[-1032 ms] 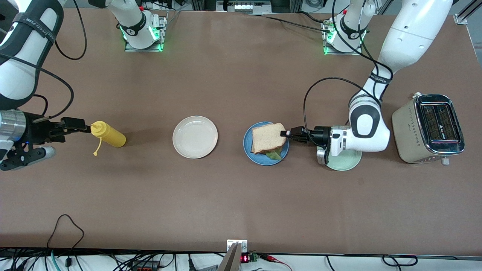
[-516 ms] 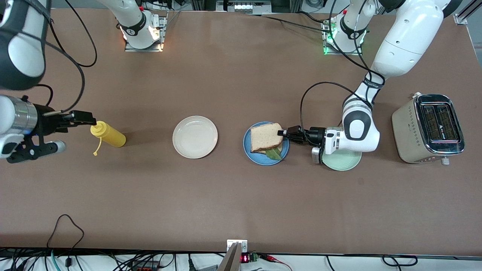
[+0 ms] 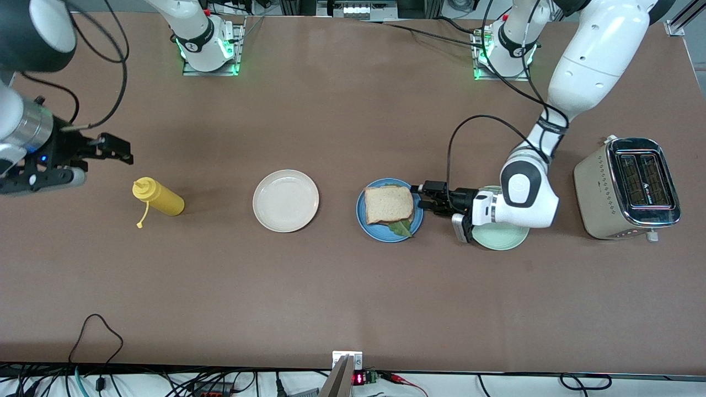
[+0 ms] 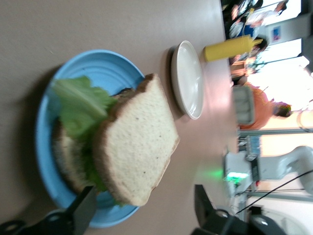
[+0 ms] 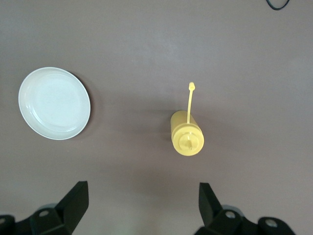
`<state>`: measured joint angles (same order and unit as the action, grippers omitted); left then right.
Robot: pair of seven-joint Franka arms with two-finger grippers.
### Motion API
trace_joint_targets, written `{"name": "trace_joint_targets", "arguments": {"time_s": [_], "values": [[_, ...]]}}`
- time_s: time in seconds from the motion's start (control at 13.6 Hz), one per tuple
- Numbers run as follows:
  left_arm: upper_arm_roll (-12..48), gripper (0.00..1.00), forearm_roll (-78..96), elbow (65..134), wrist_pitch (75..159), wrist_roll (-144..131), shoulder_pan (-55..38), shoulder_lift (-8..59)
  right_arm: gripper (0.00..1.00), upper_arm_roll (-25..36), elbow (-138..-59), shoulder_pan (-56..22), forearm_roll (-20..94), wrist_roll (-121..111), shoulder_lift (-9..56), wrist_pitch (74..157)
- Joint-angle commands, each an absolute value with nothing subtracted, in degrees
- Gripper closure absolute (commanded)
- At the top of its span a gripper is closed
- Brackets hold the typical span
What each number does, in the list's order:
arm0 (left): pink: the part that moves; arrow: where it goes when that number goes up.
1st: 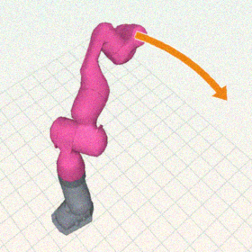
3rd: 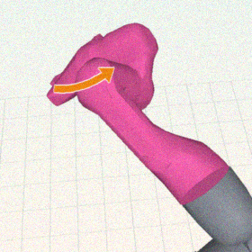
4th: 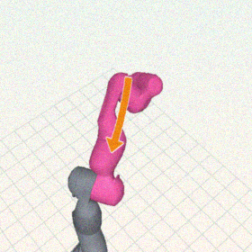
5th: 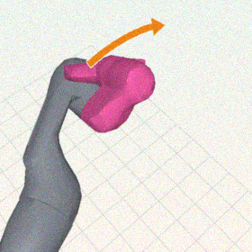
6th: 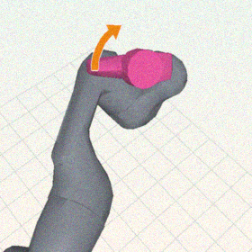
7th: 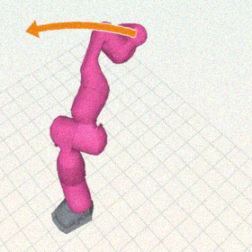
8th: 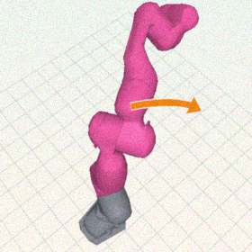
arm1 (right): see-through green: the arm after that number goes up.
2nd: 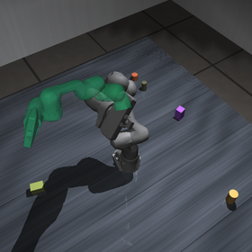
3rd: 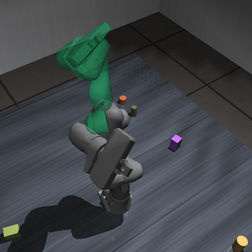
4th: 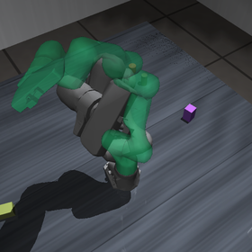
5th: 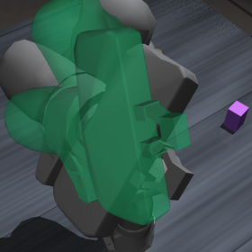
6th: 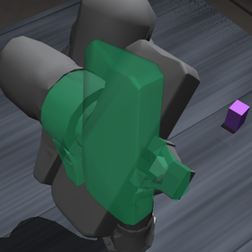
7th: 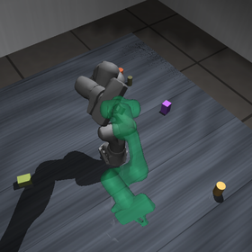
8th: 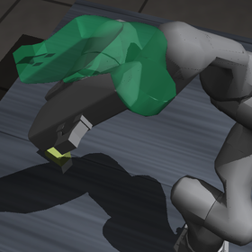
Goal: Make sandwich in blue plate with both arms
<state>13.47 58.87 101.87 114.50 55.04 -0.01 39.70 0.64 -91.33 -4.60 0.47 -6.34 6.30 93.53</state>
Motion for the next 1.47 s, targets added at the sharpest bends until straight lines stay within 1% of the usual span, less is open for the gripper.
{"name": "trace_joint_targets", "arguments": {"time_s": [0.0, 0.15, 0.22, 0.44, 0.59, 0.74, 0.88, 0.96, 1.11, 1.18, 1.25, 1.4], "values": [[12.83, 0.00, 48.82, 102.57, 114.43, 48.81, -0.18, 33.42, 0.00, -0.97, -99.06, -2.99, -0.70, -5.97, 0.09, 97.21], [12.83, 0.00, 37.42, 101.00, 113.82, 41.61, -0.26, 30.08, 0.00, -0.97, -96.69, -3.25, -0.79, -4.67, 0.52, 96.77], [12.92, 0.00, 31.70, 100.03, 112.08, 37.83, -0.26, 28.84, 0.00, -0.97, -95.20, -3.08, -0.79, -3.79, 1.22, 96.51], [13.18, 0.00, 18.76, 93.71, 103.04, 29.38, -0.44, 28.39, 0.00, -0.88, -94.22, -2.55, -0.09, -3.25, 0.79, 96.15], [13.62, 0.00, 9.36, 89.40, 96.18, 25.50, -0.53, 27.08, 0.00, -1.40, -94.74, -0.54, 0.17, -1.33, -0.61, 93.08], [13.71, 0.00, 2.93, 88.59, 91.17, 23.30, -0.53, 23.58, 0.00, -2.81, -96.23, 1.66, 0.18, -1.23, -2.19, 93.95], [13.62, 0.00, -1.47, 88.24, 86.16, 20.84, -0.35, 18.92, 0.00, -5.00, -97.73, 4.03, 0.18, -1.23, -3.33, 94.83], [13.28, 0.00, -2.28, 86.68, 83.26, 20.66, -0.26, 17.16, 0.00, -5.10, -98.69, 4.22, 0.18, -1.23, -4.12, 95.44], [12.66, 0.00, -3.42, 80.28, 74.40, 19.52, -0.26, 16.00, 0.00, -5.10, -99.49, 3.96, 0.18, -1.23, -4.66, 95.80], [11.26, 0.00, -3.95, 77.81, 72.01, 19.42, -0.79, 14.52, 0.00, -5.10, -99.41, 3.87, 0.09, -1.40, -4.57, 95.71], [10.12, 0.00, -3.96, 77.78, 71.90, 19.42, -0.88, 12.24, 0.00, -5.10, -99.06, 3.95, 0.09, -1.75, -4.40, 95.63], [8.18, 0.00, -3.78, 81.45, 73.11, 18.29, -1.14, 7.58, 0.00, -5.01, -98.27, 4.13, 0.09, -2.11, -4.13, 95.36]]}}
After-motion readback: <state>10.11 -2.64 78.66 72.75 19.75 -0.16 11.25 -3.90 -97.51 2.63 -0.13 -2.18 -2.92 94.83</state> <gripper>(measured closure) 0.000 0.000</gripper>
